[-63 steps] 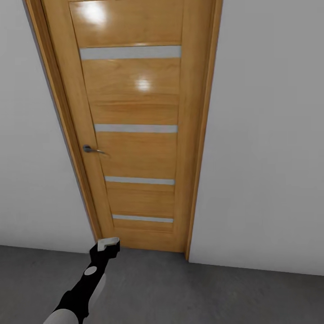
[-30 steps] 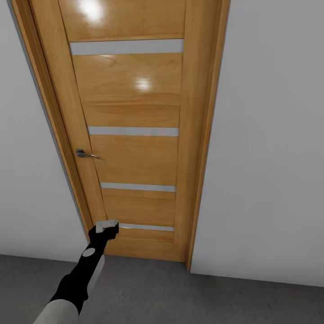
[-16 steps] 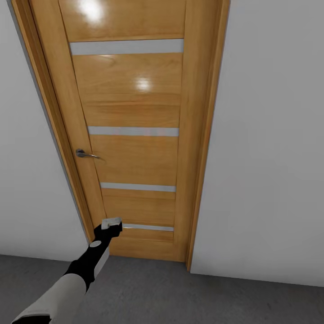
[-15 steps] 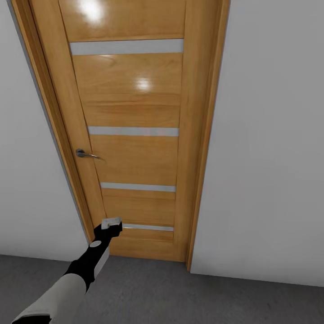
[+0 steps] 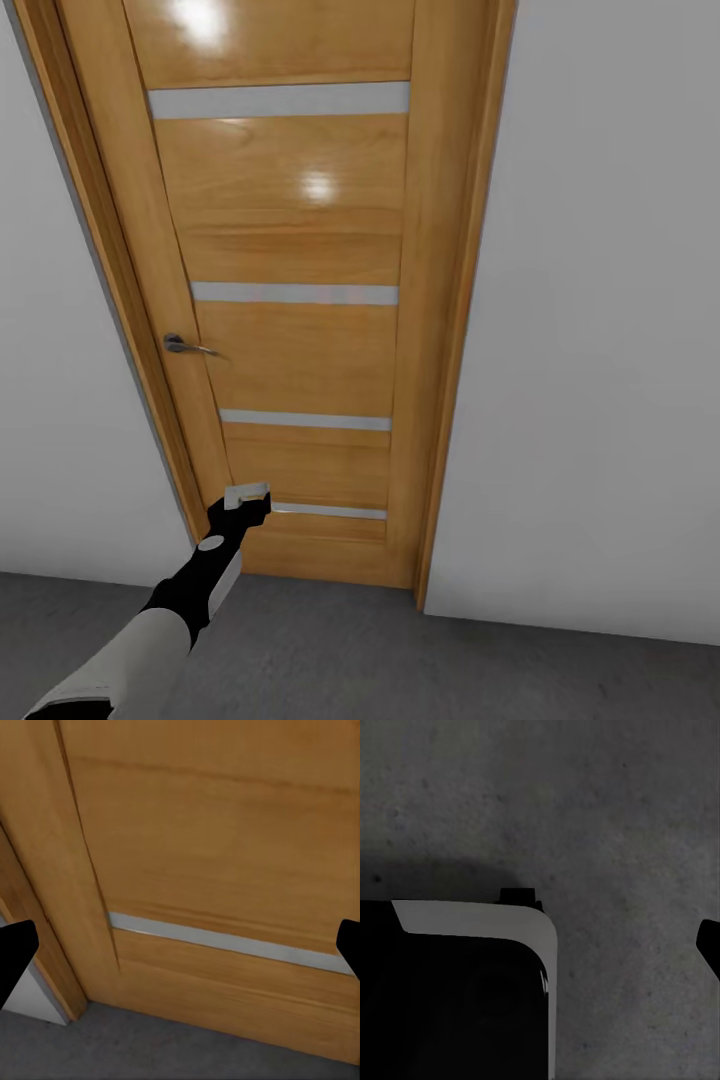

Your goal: Move the two storage containers from the living room to the garage. In the garage, place one container on the floor and stack the other container on top of it (either order is fine).

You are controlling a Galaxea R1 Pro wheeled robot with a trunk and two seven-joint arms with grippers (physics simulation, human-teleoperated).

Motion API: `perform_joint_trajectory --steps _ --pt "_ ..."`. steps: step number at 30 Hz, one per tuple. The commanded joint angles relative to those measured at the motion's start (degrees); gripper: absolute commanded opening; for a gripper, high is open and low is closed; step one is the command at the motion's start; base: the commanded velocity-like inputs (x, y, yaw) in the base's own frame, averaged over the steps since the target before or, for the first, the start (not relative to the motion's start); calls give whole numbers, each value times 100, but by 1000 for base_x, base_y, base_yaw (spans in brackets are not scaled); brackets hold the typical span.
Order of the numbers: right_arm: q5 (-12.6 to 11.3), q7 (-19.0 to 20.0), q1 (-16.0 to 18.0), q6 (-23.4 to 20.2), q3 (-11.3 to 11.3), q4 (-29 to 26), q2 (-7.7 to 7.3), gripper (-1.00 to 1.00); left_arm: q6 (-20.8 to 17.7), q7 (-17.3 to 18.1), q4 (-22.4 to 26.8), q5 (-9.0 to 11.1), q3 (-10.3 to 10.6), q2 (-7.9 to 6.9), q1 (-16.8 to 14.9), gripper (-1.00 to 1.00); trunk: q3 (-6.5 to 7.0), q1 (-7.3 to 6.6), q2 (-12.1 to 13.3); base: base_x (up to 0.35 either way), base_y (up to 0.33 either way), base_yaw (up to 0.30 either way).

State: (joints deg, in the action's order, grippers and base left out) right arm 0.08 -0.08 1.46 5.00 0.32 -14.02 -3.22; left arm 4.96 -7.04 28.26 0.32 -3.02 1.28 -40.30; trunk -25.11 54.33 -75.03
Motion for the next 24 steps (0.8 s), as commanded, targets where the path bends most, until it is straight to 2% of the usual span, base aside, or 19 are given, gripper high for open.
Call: perform_joint_trajectory --steps 1,9,16,24 --pt "1 -1 4 20 3 5 -1 100 20 1 -4 3 -22 5 -4 100 -6 1 -3 70 0 0" --pt "1 -1 4 27 3 5 1 100 22 1 -5 3 -30 1 -4 100 -6 1 -3 38 0 0" --pt "1 -1 4 28 3 5 2 100 28 1 -5 3 -31 -47 -5 100 -6 1 -3 212 0 0" --pt "1 -1 4 28 3 5 1 100 31 1 -5 3 -32 -57 -4 100 -6 1 -3 50 0 0"
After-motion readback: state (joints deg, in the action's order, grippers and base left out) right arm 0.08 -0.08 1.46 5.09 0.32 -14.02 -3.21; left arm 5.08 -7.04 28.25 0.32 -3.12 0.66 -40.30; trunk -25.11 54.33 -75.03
